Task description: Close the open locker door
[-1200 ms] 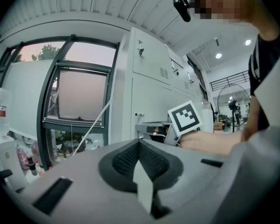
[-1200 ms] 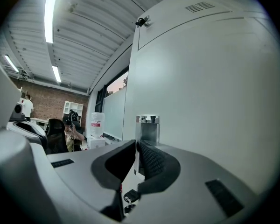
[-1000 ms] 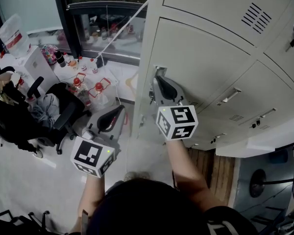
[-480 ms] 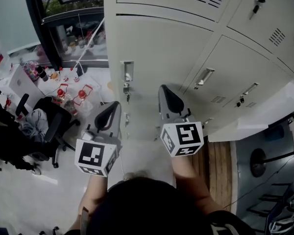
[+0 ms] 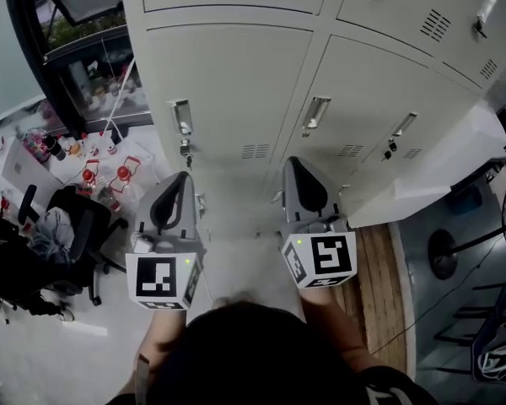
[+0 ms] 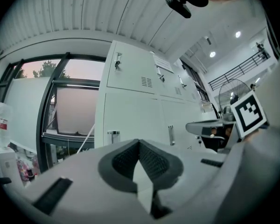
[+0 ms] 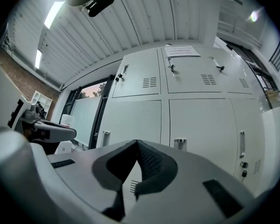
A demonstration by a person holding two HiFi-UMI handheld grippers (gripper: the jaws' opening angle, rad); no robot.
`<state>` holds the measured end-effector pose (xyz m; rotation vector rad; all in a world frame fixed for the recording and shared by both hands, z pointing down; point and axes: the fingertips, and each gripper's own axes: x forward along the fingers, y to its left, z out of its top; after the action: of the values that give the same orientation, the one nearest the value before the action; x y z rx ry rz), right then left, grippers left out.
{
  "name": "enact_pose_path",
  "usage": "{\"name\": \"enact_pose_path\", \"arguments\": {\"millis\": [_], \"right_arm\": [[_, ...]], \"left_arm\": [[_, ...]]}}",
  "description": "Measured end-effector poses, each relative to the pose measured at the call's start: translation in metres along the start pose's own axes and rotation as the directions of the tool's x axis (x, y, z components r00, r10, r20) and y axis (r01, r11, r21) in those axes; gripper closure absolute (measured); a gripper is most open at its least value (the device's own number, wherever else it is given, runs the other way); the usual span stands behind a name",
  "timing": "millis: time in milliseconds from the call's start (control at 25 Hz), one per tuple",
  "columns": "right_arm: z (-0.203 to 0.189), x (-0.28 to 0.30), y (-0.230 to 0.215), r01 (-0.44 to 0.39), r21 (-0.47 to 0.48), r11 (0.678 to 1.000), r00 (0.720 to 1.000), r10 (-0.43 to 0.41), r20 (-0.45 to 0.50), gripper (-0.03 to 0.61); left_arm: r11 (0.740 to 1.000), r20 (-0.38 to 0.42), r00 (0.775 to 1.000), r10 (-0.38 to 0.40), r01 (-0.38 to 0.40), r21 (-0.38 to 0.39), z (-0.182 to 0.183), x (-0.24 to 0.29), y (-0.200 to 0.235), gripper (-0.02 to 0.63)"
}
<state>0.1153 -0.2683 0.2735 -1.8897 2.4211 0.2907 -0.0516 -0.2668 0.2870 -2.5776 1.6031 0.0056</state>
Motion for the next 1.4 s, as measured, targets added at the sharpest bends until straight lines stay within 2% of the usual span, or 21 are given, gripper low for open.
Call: {"name": "enact_pose_path", "arguments": {"millis": [440,840,1400], "right_arm": [[-0.002,-0.026,0.0,0.009,-0.019,1.0,1.0,-0.009,0.002,0.563],[-0.004,-0.024,0.002,0.002,-0.003,1.0,1.0,-0.002,0.01,0.563],[0.0,-0.025,0.02,0.013,-0.009,1.0,1.0,-0.013,0.01,0.563]], "left_arm": [[0.999,0.007,1.0,0.011,-0.012,0.034,0.0,-0.016,-0.01,0.612],[0.998,0.012,1.0,0.011,-0.012,0.057,0.0,-0.015,-0.011,0.613],[0.999,0.018,1.0,0.0,-0.001,0.052,0.001,-0.026,-0.001,0.612]]}}
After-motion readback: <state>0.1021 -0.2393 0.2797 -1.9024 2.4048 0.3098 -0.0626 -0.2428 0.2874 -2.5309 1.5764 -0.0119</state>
